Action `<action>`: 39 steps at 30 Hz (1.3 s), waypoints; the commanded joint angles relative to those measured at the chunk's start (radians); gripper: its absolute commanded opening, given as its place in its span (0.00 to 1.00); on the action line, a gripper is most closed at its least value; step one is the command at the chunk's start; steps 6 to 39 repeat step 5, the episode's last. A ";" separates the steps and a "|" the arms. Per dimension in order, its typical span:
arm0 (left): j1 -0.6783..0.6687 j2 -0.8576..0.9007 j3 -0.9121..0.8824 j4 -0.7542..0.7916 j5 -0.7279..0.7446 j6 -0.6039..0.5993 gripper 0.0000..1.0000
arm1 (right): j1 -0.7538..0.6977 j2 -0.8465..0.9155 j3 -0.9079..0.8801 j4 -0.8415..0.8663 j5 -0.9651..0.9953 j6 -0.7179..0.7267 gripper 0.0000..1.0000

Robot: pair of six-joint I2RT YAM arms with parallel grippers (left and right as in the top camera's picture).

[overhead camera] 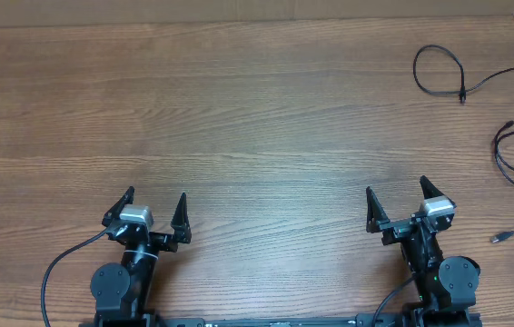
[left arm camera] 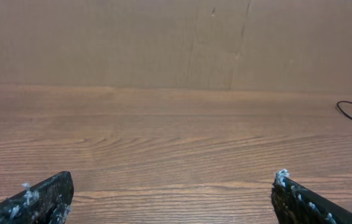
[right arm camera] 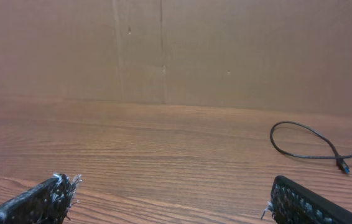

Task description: Untangle cables

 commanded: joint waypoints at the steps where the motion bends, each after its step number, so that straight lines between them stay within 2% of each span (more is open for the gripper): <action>1: -0.002 -0.011 -0.007 0.000 -0.009 0.019 1.00 | -0.005 -0.011 -0.010 0.002 0.006 -0.005 1.00; 39: -0.002 -0.011 -0.007 0.000 -0.009 0.019 1.00 | -0.005 -0.011 -0.010 0.002 0.006 -0.005 1.00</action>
